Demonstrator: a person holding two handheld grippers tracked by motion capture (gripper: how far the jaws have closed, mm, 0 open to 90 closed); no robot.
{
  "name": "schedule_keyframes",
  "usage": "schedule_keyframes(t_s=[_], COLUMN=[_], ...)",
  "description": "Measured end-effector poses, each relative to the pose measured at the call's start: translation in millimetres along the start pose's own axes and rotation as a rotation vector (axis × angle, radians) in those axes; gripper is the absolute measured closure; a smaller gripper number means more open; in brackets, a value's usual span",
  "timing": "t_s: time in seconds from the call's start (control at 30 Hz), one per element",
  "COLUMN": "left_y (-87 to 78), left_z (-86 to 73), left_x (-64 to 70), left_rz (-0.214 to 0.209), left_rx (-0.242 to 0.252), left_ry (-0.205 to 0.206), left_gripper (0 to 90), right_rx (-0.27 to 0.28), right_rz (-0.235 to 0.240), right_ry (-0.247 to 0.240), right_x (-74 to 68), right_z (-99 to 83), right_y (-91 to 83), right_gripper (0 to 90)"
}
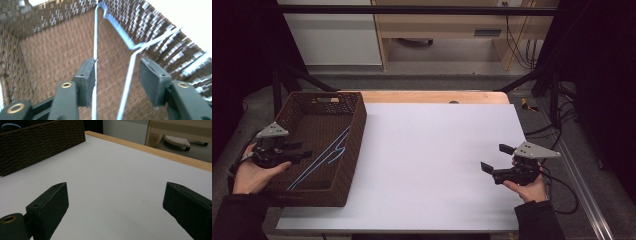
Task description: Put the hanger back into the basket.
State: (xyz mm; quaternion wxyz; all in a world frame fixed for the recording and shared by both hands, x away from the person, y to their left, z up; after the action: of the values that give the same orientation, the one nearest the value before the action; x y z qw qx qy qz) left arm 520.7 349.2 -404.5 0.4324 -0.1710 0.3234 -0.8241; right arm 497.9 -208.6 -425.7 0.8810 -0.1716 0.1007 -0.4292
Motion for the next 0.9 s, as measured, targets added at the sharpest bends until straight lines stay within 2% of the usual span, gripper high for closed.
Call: schedule_keyframes(t_s=[0.13, 0.23, 0.27, 0.3, 0.33, 0.43, 0.53, 0.63, 0.77, 0.9], left_y=[-7.2, -9.9, -10.7, -11.6, -12.5, -15.8, -17.4, -13.9, -0.1, 12.1], left_z=[13.9, 24.8, 26.7, 31.7, 34.0, 45.2, 53.5, 57.8, 57.5, 55.7], left_x=[18.2, 34.9, 39.1, 47.5, 52.6, 77.3, 97.6, 115.6, 135.6, 149.6], left_rz=[-0.001, -0.026, -0.029, -0.036, -0.045, -0.095, -0.121, -0.146, -0.166, -0.193], left_rx=[0.098, 0.173, 0.180, 0.214, 0.228, 0.308, 0.369, 0.403, 0.414, 0.430], left_ry=[-0.016, -0.027, -0.018, -0.007, 0.007, 0.021, 0.036, 0.041, 0.054, 0.051], left_gripper=[30.2, 26.3, 24.5, 22.8, 22.8, 20.7, 18.7, 17.6, 16.8, 16.0], right_rx=[0.008, 0.009, 0.011, 0.014, 0.014, 0.018, 0.019, 0.022, 0.025, 0.031], right_rz=[0.000, 0.001, 0.001, 0.000, 0.000, 0.000, -0.002, -0.003, -0.004, -0.002], right_ry=[0.005, 0.007, 0.004, 0.002, 0.002, 0.009, 0.009, 0.012, 0.014, 0.023], right_x=[0.2, 0.0, 0.1, 0.7, 0.7, 0.8, 1.2, 1.4, 1.6, 1.8], right_z=[0.8, 0.9, 1.0, 1.3, 1.3, 1.9, 2.0, 2.1, 2.3, 2.1], right_y=[-0.5, -0.9, -1.1, -1.4, -1.4, -2.6, -3.8, -4.4, -4.9, -5.7], right_gripper=[6.6, 6.4, 6.3, 6.2, 6.2, 6.0, 5.9, 5.5, 5.3, 4.7])
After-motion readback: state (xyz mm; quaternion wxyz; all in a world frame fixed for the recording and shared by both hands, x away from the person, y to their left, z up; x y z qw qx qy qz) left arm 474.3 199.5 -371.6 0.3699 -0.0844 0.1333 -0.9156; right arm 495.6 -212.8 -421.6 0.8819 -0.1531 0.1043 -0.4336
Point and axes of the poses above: each handheld gripper's, and its own axes: y roughly forward along the jaws, z roughly out of its top, x roughly to its right, the point moved 9 cm from there along y, roughly forward along the jaws, and after that the axes turned 4 degrees about -z, right-handed, at the moved point
